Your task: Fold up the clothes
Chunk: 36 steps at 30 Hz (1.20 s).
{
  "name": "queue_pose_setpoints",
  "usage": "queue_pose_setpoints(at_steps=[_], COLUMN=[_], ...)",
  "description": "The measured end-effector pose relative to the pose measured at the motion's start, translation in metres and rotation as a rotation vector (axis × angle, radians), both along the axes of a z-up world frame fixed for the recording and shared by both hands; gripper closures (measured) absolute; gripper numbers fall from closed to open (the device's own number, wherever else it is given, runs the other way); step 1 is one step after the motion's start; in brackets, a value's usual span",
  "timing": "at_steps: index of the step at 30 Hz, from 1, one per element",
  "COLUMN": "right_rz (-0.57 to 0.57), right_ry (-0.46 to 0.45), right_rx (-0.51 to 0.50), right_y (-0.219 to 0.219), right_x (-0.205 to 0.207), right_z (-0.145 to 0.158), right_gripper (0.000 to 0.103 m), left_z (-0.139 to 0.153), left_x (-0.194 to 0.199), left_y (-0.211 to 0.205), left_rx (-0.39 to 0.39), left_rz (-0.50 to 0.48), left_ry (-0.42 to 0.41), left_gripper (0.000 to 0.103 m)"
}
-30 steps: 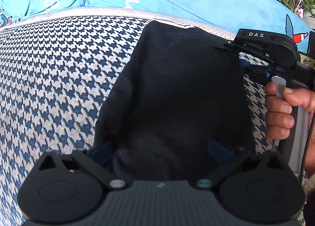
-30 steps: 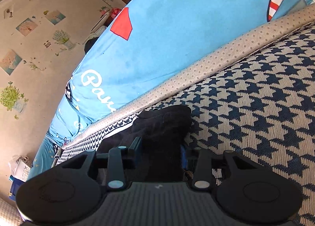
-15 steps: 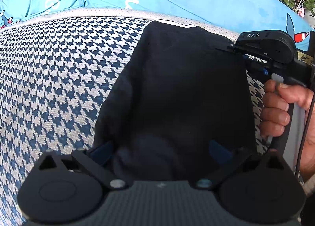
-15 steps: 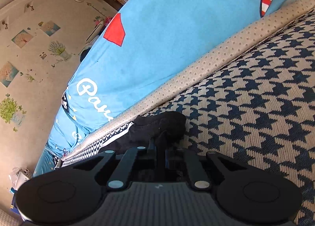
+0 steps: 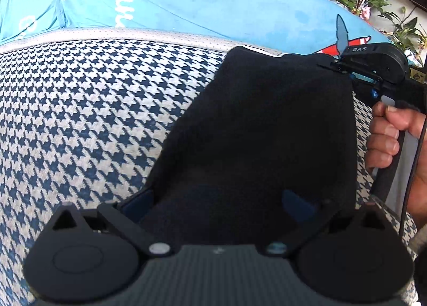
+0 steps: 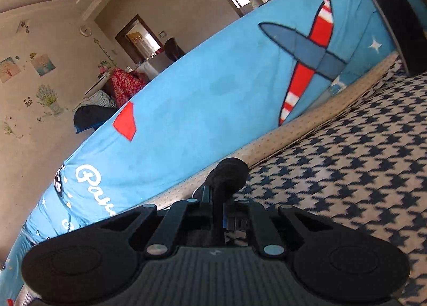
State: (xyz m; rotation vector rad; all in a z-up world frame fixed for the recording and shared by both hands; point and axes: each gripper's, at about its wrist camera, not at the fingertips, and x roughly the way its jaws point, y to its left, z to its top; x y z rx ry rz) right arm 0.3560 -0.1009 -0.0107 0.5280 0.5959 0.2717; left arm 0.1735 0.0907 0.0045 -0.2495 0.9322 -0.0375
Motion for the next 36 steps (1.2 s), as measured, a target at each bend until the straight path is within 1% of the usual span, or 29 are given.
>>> queue_pose_setpoints(at_steps=[4,7,10,12,13,14,15,16,17,19,23,27,28,32,36], right_rz=[-0.180,-0.298,-0.374,-0.376,-0.380,-0.395,-0.411,-0.420,-0.415,-0.388,-0.260,-0.159,-0.138,-0.072,-0.038], right_ry=[-0.004,0.028,0.038,0.076,0.093,0.098,0.101,0.096,0.097,0.103,0.154,0.187,0.198,0.236,0.243], right_rx=[-0.068,-0.115,-0.238,-0.248,-0.251,-0.245,-0.241,-0.250,-0.254,-0.240,-0.160,-0.101,-0.086,-0.049,-0.056], right_y=[-0.057,-0.100,-0.124,-0.140,-0.148,-0.155,-0.161,-0.165,-0.168,-0.173,-0.171,-0.158,-0.155,-0.142,-0.131], right_x=[-0.012,-0.023,-0.038,-0.046,-0.051,-0.058,-0.065,-0.073,-0.079,-0.091,-0.114,-0.137,-0.142,-0.162,-0.181], right_z=[0.013,0.020,0.025,0.024,0.023,0.023,0.023,0.024,0.025,0.026,0.022,0.021,0.020,0.015,0.013], right_gripper=[0.096,0.095,0.094,0.094,0.089,0.080,0.075,0.067,0.065,0.065,0.065,0.065,0.065,0.064,0.063], left_z=[0.001,0.002,0.009,0.009,0.009,0.009,0.008,0.007,0.005,0.002,-0.003,-0.002,-0.003,-0.006,-0.011], left_x=[0.000,0.001,-0.008,-0.008,-0.009,-0.009,-0.009,-0.010,-0.012,-0.017,-0.034,-0.053,-0.057,-0.076,-0.092], left_y=[-0.008,-0.014,-0.025,-0.027,-0.028,-0.029,-0.032,-0.033,-0.034,-0.034,-0.036,-0.040,-0.040,-0.039,-0.042], left_rx=[-0.014,0.004,0.018,0.038,0.049,0.061,0.072,0.083,0.090,0.087,0.053,0.085,0.081,0.016,0.007], left_rz=[-0.048,-0.069,-0.078,-0.078,-0.077,-0.077,-0.077,-0.077,-0.078,-0.076,-0.073,-0.073,-0.067,-0.051,-0.037], left_ry=[-0.015,-0.025,-0.042,-0.054,-0.060,-0.065,-0.069,-0.072,-0.072,-0.067,-0.062,-0.078,-0.076,-0.054,-0.041], left_gripper=[0.000,0.000,0.000,0.000,0.000,0.000,0.000,0.000,0.000,0.000,0.000,0.000,0.000,0.000,0.000])
